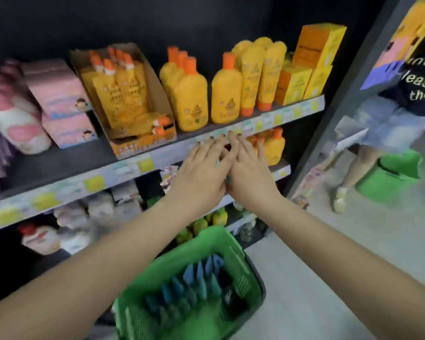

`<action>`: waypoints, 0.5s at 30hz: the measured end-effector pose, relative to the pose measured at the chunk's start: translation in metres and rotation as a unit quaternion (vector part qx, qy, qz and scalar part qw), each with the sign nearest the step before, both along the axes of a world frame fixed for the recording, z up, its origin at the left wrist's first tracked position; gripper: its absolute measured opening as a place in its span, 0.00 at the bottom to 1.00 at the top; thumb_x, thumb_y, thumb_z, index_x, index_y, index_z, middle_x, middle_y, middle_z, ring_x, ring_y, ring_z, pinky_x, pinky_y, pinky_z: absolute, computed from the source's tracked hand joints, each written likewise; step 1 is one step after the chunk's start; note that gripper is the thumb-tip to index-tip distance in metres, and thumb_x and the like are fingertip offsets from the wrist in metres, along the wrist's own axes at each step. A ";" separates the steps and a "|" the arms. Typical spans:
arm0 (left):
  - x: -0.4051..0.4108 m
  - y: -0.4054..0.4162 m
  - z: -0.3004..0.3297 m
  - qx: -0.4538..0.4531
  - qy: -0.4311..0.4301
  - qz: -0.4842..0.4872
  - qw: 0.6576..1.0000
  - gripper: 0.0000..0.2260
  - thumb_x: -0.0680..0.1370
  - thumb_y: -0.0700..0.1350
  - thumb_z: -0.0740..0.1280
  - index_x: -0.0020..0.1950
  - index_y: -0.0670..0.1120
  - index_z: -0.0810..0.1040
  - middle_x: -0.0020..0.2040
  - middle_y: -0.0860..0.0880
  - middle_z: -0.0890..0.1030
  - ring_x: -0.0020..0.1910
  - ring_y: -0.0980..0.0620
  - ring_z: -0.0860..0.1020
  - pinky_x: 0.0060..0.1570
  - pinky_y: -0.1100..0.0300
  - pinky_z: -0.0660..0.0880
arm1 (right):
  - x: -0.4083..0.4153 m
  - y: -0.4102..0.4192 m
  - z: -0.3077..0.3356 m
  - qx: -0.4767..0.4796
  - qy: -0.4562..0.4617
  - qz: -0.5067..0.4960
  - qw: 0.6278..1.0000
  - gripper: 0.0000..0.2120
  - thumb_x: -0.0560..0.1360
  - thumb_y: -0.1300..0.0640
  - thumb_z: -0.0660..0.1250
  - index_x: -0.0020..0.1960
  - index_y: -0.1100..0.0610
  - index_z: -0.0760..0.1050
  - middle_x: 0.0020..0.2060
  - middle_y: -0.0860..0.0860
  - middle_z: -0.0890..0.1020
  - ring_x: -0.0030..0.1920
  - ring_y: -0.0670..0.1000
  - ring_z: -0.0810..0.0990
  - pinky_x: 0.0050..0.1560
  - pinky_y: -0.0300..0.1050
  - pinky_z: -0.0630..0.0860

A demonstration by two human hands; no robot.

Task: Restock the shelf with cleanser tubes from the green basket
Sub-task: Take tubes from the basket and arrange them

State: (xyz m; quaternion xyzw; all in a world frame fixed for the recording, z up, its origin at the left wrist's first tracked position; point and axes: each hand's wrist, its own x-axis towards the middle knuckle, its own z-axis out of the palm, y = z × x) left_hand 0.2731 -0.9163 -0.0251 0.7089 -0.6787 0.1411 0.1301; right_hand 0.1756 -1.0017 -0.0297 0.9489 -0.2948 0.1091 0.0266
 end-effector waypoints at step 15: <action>-0.052 0.040 -0.241 0.356 0.122 0.098 0.921 0.27 0.77 0.41 0.59 0.75 0.45 0.56 0.67 0.44 0.71 0.69 0.44 0.64 0.72 0.50 0.53 | -0.094 0.034 -0.232 0.109 0.123 -0.034 0.986 0.43 0.50 0.53 0.83 0.64 0.55 0.74 0.60 0.63 0.77 0.59 0.63 0.77 0.55 0.70 0.70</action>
